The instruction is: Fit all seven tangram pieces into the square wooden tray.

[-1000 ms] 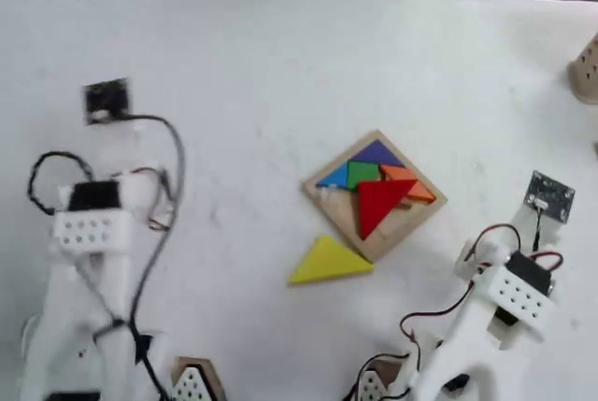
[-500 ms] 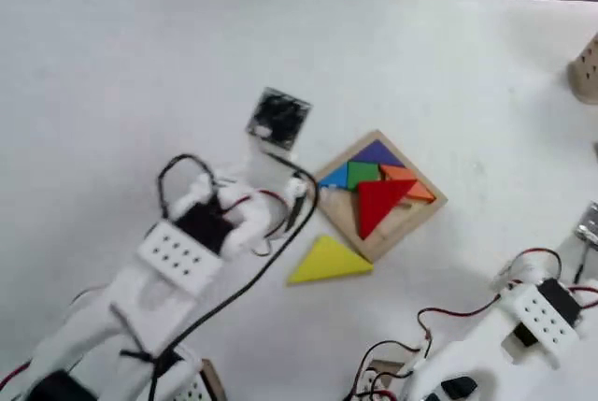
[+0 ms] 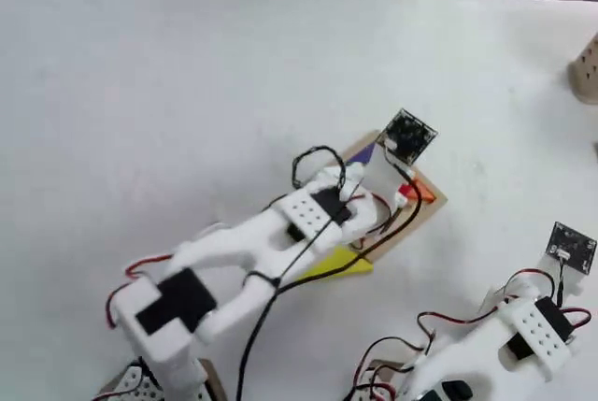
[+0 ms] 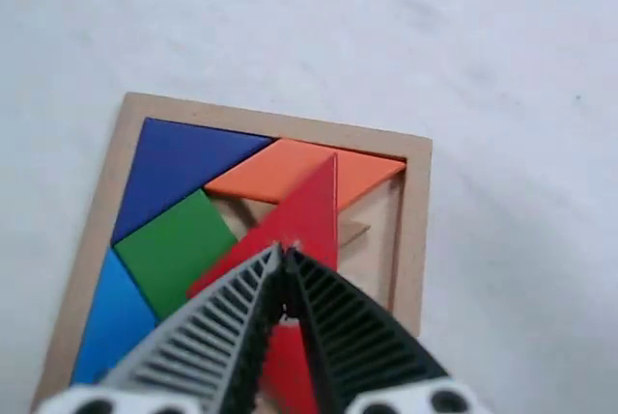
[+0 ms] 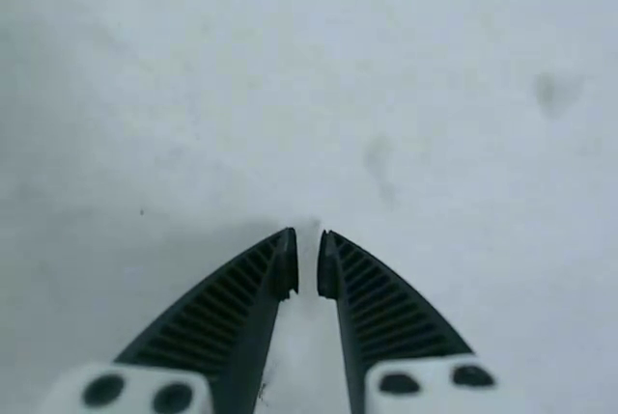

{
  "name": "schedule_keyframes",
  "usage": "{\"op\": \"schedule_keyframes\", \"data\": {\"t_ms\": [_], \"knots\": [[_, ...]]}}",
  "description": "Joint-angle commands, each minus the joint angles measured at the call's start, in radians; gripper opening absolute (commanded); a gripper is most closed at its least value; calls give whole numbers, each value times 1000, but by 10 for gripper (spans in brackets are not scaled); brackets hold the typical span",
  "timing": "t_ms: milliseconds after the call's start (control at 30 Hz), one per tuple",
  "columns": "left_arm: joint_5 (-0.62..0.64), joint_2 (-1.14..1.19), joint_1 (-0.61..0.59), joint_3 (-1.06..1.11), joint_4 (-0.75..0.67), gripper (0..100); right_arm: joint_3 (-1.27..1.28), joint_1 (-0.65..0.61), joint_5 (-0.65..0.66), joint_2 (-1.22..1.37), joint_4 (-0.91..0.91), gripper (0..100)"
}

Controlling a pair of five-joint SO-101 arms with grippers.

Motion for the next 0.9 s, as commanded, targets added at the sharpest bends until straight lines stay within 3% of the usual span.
{"op": "schedule_keyframes", "data": {"t_ms": [0, 267, 567, 867], "knots": [[3, 105, 4, -127, -91, 24, -2, -38, 20, -33, 12, 39], [3, 183, 4, -149, -160, 24, 2, -48, 68, -33, 15, 38], [9, 88, -54, -172, -130, 24, 9, -68, 75, -35, 15, 38], [12, 213, -62, -305, -133, 24, 9, -68, 75, -35, 16, 38]]}}
